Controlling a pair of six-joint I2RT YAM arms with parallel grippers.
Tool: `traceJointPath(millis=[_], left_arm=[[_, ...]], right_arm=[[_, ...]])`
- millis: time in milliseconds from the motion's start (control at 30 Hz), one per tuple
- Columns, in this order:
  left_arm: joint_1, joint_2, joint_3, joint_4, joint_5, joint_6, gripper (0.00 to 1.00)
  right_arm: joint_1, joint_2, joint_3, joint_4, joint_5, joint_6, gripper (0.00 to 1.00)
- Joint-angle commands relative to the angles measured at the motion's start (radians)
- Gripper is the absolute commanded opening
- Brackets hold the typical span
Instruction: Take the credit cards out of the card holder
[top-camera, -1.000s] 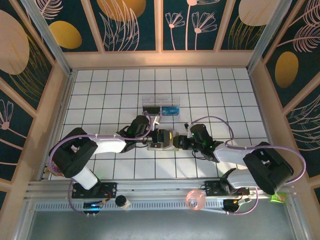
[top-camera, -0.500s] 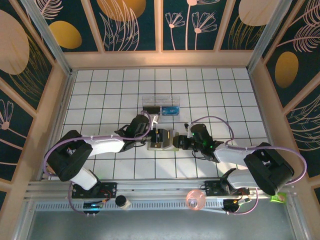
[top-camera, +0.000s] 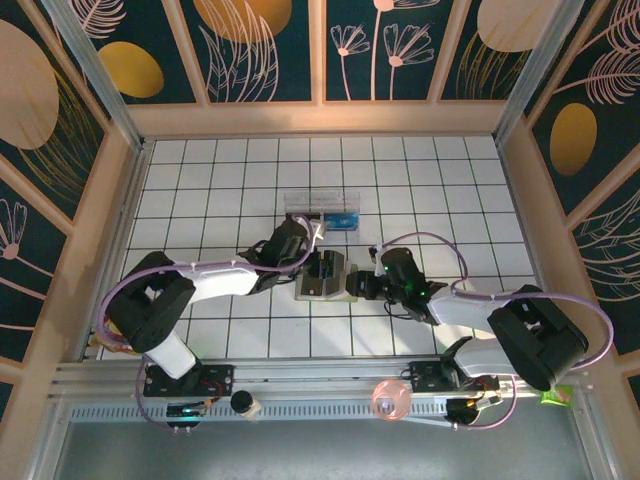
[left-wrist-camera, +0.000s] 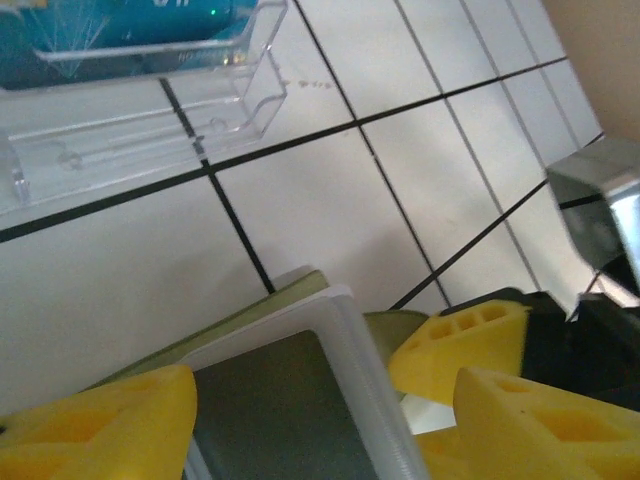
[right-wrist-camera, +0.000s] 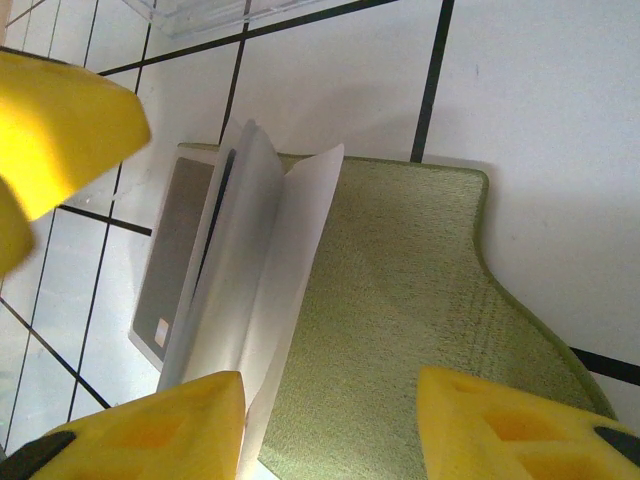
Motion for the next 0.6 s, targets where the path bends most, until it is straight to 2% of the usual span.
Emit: traceJointPath(millis=[0,67,333,467,567], left_arm=[[-0.018,0.024,0.034,-0.053,-0.033,0.05,0.65],[-0.02,0.033,0.042,-0.072,-0.046,0.061,0.62],[-0.03,0.058,0.053,-0.085,-0.06,0.078,0.64],[-0.032,0.06,0.057,-0.104,-0.09,0.079,0.5],[-0.032,0.06,0.05,-0.108,-0.101,0.076,0.48]], right_arm=[[-0.003,0.003,0.018,-0.011,-0.009,-0.003,0.49],[-0.003,0.006,0.02,-0.01,-0.011,-0.002,0.49],[-0.002,0.016,0.024,-0.005,-0.012,-0.003,0.49],[-0.002,0.017,0.027,-0.01,-0.009,-0.006,0.49],[-0.003,0.015,0.025,-0.012,-0.007,-0.007,0.49]])
